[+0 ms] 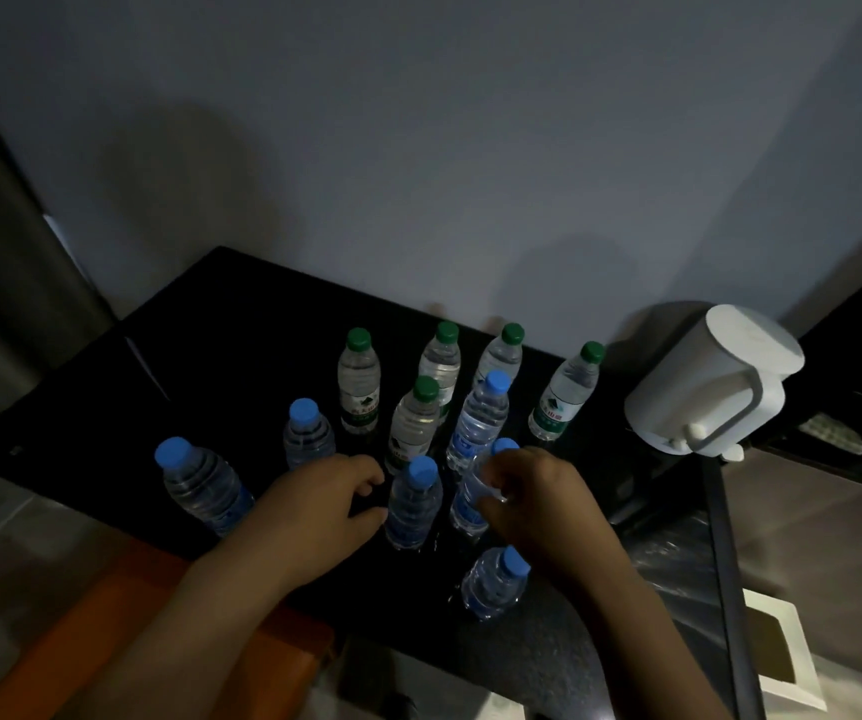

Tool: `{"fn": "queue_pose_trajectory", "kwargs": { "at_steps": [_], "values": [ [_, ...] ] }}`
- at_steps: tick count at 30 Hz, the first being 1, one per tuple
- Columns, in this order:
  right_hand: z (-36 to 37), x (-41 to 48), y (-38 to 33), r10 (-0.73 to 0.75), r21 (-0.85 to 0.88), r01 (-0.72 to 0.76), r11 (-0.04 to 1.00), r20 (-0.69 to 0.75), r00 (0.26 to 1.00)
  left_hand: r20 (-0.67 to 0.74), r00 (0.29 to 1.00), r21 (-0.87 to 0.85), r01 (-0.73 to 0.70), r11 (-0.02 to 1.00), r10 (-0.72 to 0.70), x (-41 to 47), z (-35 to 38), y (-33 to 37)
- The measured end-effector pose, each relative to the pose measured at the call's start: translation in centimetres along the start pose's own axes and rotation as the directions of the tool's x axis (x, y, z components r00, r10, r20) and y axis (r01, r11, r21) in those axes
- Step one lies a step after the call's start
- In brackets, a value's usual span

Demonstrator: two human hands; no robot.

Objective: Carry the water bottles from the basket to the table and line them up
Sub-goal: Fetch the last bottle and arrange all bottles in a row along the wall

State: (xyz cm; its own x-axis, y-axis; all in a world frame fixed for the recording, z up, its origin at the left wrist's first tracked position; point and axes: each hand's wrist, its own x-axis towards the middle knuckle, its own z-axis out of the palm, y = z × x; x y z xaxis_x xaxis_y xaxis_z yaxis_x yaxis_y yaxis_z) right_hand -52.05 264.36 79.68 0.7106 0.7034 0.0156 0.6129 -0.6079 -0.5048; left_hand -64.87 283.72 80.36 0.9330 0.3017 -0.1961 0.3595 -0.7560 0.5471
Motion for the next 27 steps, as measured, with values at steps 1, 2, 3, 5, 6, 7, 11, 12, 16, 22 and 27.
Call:
{"fn": "queue_pose_trajectory", "kwargs": {
  "at_steps": [1,2,3,5,6,7,11,12,16,22,27],
  "values": [
    [-0.2,0.3,-0.5,0.0,0.012,0.0,1.0,-0.004,1.0,-0.018,1.0,0.003,-0.01,1.0,0.01,0.0,-0.6,-0.1],
    [-0.2,0.5,-1.1,0.003,0.026,-0.003,1.0,-0.002,1.0,-0.037,0.999,0.004,-0.021,1.0,0.022,0.0,-1.3,-0.3],
    [-0.3,0.8,-1.7,0.003,0.035,-0.003,0.999,-0.003,1.0,-0.055,0.998,-0.001,-0.032,0.999,0.032,-0.1,-2.0,-0.5],
    [-0.3,1.3,-2.9,-0.005,0.03,0.005,1.0,-0.013,1.0,-0.075,0.996,-0.023,-0.047,0.999,0.045,-0.3,-3.3,-0.9],
    [-0.3,1.5,-3.5,-0.007,0.022,0.007,1.0,-0.016,1.0,-0.078,0.996,-0.03,-0.053,0.998,0.05,-0.5,-3.9,-1.1],
    [-0.2,1.7,-4.0,-0.009,0.015,0.009,1.0,-0.02,1.0,-0.078,0.995,-0.032,-0.061,0.998,0.059,-0.6,-4.3,-1.4],
    [0.4,2.3,-6.0,-0.005,0.001,0.005,1.0,-0.058,0.998,-0.082,0.993,-0.029,-0.086,0.996,0.084,-1.2,-5.8,-2.9],
    [0.6,2.4,-6.4,-0.002,-0.002,0.002,1.0,-0.066,0.998,-0.082,0.993,-0.028,-0.088,0.996,0.085,-1.2,-6.0,-3.3],
    [0.8,2.7,-7.4,0.013,-0.019,-0.015,1.0,-0.102,0.995,-0.094,0.99,-0.029,-0.113,0.993,0.11,-0.9,-6.8,-4.5],
    [0.6,4.7,-7.3,0.025,-0.062,-0.03,0.998,-0.085,0.996,-0.098,0.984,-0.011,-0.15,0.989,0.148,1.0,-7.6,-4.9],
    [0.8,8.0,-5.9,0.062,-0.069,-0.066,0.995,-0.068,0.996,-0.122,0.985,-0.024,-0.129,0.991,0.125,3.7,-8.1,-5.6]
  ]
}}
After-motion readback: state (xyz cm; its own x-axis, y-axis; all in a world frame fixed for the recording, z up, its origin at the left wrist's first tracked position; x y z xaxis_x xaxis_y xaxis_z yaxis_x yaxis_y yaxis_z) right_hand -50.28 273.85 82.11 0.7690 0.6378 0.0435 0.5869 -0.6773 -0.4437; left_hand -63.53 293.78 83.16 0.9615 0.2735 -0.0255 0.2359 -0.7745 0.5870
